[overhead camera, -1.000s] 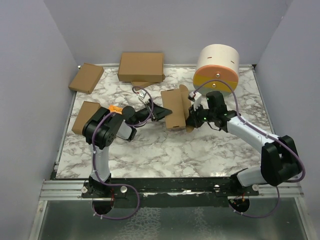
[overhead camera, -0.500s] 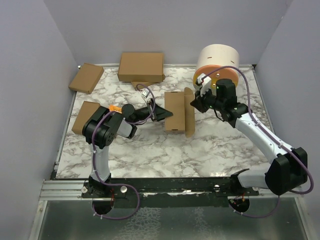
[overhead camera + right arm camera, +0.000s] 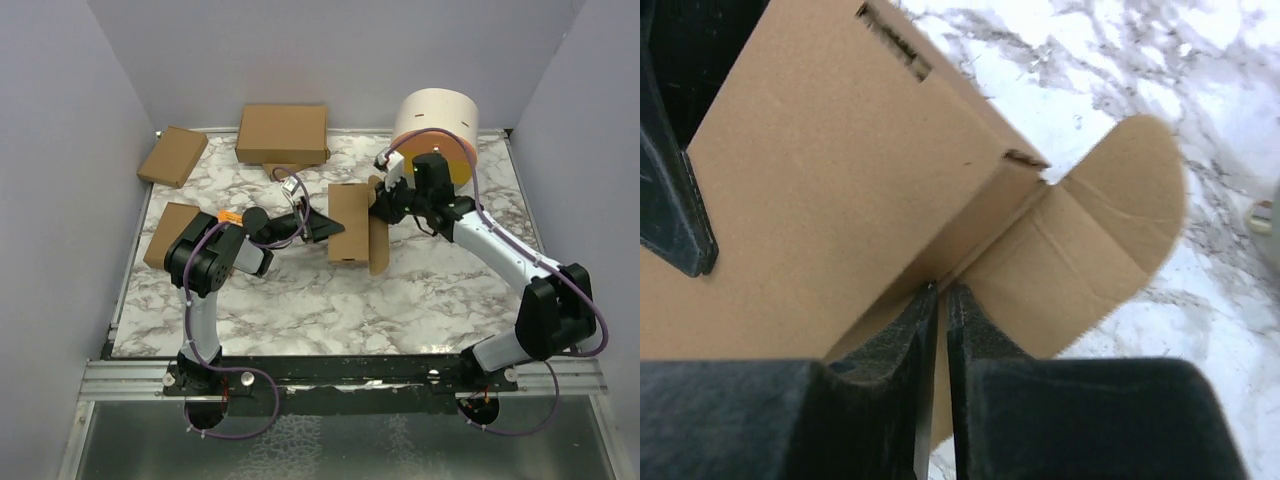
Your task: Fold the paper box
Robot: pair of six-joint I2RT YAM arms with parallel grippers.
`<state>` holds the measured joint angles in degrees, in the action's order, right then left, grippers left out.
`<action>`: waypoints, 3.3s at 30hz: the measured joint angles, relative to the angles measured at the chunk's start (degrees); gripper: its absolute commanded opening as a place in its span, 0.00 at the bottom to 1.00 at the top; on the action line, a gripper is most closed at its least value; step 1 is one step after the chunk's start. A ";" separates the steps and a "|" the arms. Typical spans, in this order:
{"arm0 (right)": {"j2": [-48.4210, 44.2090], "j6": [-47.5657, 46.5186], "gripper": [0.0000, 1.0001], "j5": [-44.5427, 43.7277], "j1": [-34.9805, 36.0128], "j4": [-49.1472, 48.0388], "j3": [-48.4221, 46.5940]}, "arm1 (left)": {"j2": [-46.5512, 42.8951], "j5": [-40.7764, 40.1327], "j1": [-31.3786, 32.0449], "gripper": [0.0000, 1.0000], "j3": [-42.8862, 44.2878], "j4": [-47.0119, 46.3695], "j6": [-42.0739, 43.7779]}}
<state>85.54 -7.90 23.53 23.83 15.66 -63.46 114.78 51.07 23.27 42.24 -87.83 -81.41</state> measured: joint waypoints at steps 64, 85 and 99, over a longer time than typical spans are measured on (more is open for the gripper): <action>-10.95 -98.82 0.08 49.55 -8.83 35.32 3.52 | -1.97 -1.79 -2.43 0.41 2.43 -0.15 -29.24; -10.34 -73.07 0.01 48.96 -8.41 29.33 1.90 | -4.00 1.86 -2.43 0.41 4.17 -0.15 -21.62; -10.34 -60.57 0.01 44.06 -5.88 25.33 0.72 | -4.33 2.12 -2.45 0.40 4.17 -0.17 -17.38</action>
<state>75.20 -68.47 67.59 17.96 40.99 -62.74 110.45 53.19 20.82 46.41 -88.01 -98.78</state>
